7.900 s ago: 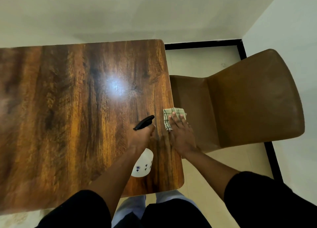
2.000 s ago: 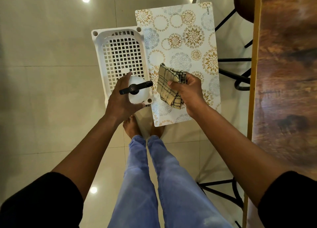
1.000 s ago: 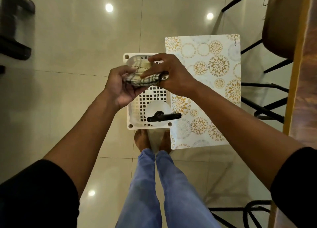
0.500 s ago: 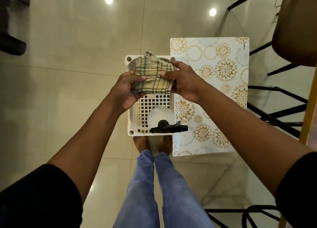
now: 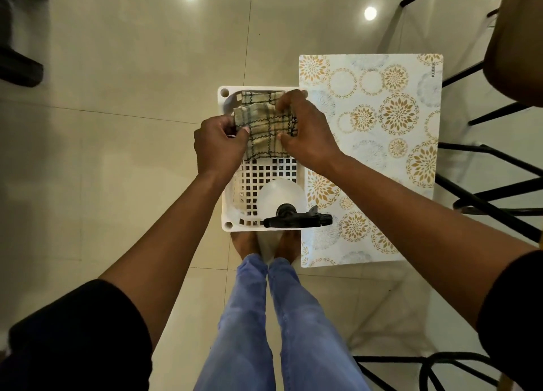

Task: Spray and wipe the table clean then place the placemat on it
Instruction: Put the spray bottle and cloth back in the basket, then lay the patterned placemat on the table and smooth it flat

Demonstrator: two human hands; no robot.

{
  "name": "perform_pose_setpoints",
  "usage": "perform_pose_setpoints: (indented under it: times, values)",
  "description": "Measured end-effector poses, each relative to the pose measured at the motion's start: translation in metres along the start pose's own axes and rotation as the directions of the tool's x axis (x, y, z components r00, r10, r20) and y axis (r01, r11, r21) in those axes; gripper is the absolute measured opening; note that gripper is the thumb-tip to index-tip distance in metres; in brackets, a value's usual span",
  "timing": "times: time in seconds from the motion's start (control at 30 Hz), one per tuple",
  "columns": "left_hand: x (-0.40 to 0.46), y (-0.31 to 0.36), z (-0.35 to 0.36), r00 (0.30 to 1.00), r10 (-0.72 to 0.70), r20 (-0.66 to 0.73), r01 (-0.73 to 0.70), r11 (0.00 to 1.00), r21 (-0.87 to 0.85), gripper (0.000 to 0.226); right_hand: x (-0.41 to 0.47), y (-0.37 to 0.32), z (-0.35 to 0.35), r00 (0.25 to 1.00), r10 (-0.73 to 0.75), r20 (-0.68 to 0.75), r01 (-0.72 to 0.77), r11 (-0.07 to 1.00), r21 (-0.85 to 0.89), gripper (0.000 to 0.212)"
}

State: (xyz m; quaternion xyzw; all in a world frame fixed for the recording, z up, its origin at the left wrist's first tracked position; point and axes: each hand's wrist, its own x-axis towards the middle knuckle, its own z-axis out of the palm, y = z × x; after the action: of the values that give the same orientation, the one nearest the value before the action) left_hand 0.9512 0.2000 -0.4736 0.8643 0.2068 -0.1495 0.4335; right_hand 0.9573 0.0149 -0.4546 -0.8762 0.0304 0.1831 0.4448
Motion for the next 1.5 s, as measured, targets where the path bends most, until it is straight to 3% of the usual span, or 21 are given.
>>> perform_pose_setpoints:
  times: [0.13, 0.3, 0.5, 0.63, 0.73, 0.8, 0.9, 1.0, 1.13, 1.3, 1.4, 1.5]
  values:
    - [-0.005, 0.001, 0.001, 0.996, 0.069, -0.065, -0.062, 0.993, 0.104, 0.013, -0.002, 0.009, 0.004, 0.997, -0.074, -0.029, 0.069, 0.987, -0.143, 0.042]
    - [-0.002, 0.004, 0.002, 0.98, 0.194, -0.038, -0.169, 0.925, 0.341, 0.018, -0.001, 0.013, 0.004, 0.987, -0.159, -0.031, 0.141, 0.936, -0.323, 0.04]
    - [0.005, -0.004, 0.003, 0.963, 0.267, 0.016, -0.239, 0.832, 0.501, 0.029, -0.003, 0.016, 0.005, 0.955, -0.294, -0.044, 0.189, 0.714, -0.674, 0.026]
    - [0.006, -0.003, 0.001, 0.96, 0.279, 0.014, -0.248, 0.828, 0.503, 0.049, -0.002, 0.017, 0.002, 0.946, -0.323, -0.03, 0.201, 0.657, -0.727, 0.021]
    - [0.002, 0.005, -0.007, 0.952, 0.304, -0.01, -0.267, 0.849, 0.456, 0.059, -0.006, 0.02, -0.004, 0.937, -0.342, -0.075, 0.217, 0.735, -0.642, 0.023]
    - [-0.009, 0.016, -0.016, 0.937, 0.345, -0.056, -0.293, 0.863, 0.411, 0.052, -0.016, 0.022, -0.011, 0.936, -0.298, -0.186, 0.163, 0.837, -0.523, 0.026]
    - [-0.046, 0.047, -0.036, 0.916, 0.386, -0.104, -0.351, 0.901, 0.254, 0.031, -0.047, 0.021, -0.025, 0.916, -0.123, -0.382, 0.011, 0.96, -0.281, 0.028]
    - [-0.101, 0.081, -0.055, 0.9, 0.429, -0.079, -0.427, 0.903, 0.038, 0.016, -0.094, 0.012, -0.035, 0.875, 0.088, -0.476, -0.118, 0.992, -0.034, 0.029]
    - [-0.179, 0.104, -0.064, 0.871, 0.475, 0.127, -0.462, 0.879, -0.118, 0.01, -0.164, 0.008, -0.032, 0.811, 0.311, -0.495, -0.254, 0.95, 0.181, 0.028]
    - [-0.244, 0.082, -0.06, 0.807, 0.419, 0.416, -0.368, 0.908, -0.201, 0.01, -0.242, 0.019, -0.006, 0.728, 0.537, -0.427, -0.411, 0.84, 0.354, 0.025]
    - [-0.266, 0.047, -0.042, 0.809, 0.233, 0.54, -0.169, 0.972, -0.166, 0.013, -0.274, 0.03, 0.015, 0.648, 0.673, -0.355, -0.495, 0.727, 0.476, 0.022]
    - [-0.263, 0.009, -0.015, 0.785, 0.031, 0.619, -0.033, 0.999, -0.008, 0.014, -0.287, 0.047, 0.03, 0.536, 0.801, -0.267, -0.564, 0.575, 0.593, 0.018]
